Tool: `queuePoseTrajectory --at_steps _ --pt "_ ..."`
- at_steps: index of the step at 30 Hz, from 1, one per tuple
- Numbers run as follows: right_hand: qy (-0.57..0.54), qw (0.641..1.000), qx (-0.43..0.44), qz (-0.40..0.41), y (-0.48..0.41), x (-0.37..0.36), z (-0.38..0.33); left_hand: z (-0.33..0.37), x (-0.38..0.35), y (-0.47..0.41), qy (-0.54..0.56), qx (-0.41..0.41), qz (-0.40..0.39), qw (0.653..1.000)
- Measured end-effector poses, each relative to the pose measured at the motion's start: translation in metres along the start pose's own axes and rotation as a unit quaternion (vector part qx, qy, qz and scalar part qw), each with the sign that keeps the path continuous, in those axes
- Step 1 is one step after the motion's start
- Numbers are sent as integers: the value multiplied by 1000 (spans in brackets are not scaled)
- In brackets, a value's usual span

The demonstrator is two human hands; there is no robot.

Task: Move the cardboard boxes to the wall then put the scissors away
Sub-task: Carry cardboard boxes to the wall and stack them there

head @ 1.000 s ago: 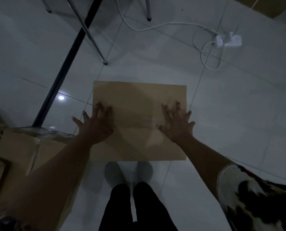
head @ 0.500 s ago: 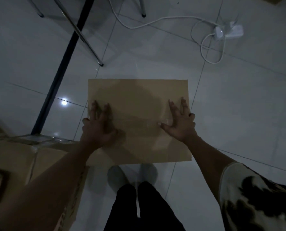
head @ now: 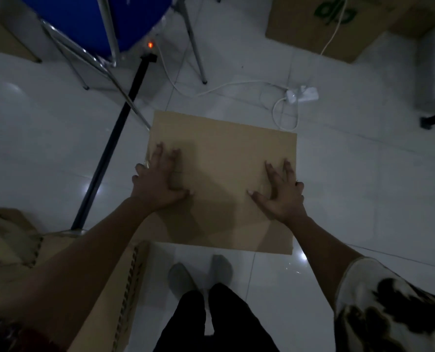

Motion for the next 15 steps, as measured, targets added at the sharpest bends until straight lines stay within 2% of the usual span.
queuePoseTrajectory --at_steps 4,8,15 --pt "-17 998 -47 38 27 75 -8 56 60 15 -43 -30 0 999" --pt "-31 994 -87 66 45 146 -8 112 117 29 -32 -48 3 998" --pt "-43 976 -145 155 105 272 8 218 196 39 -20 -168 28 985"
Point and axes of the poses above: each hand's wrist, its own y-axis away from the middle knuckle, its own x-axis out of the back of the hand, z = x × y, the point moved 3 cm from there along -y, towards the middle knuckle, and after that the axes turned 13 degrees about z, right-handed, at the moved point
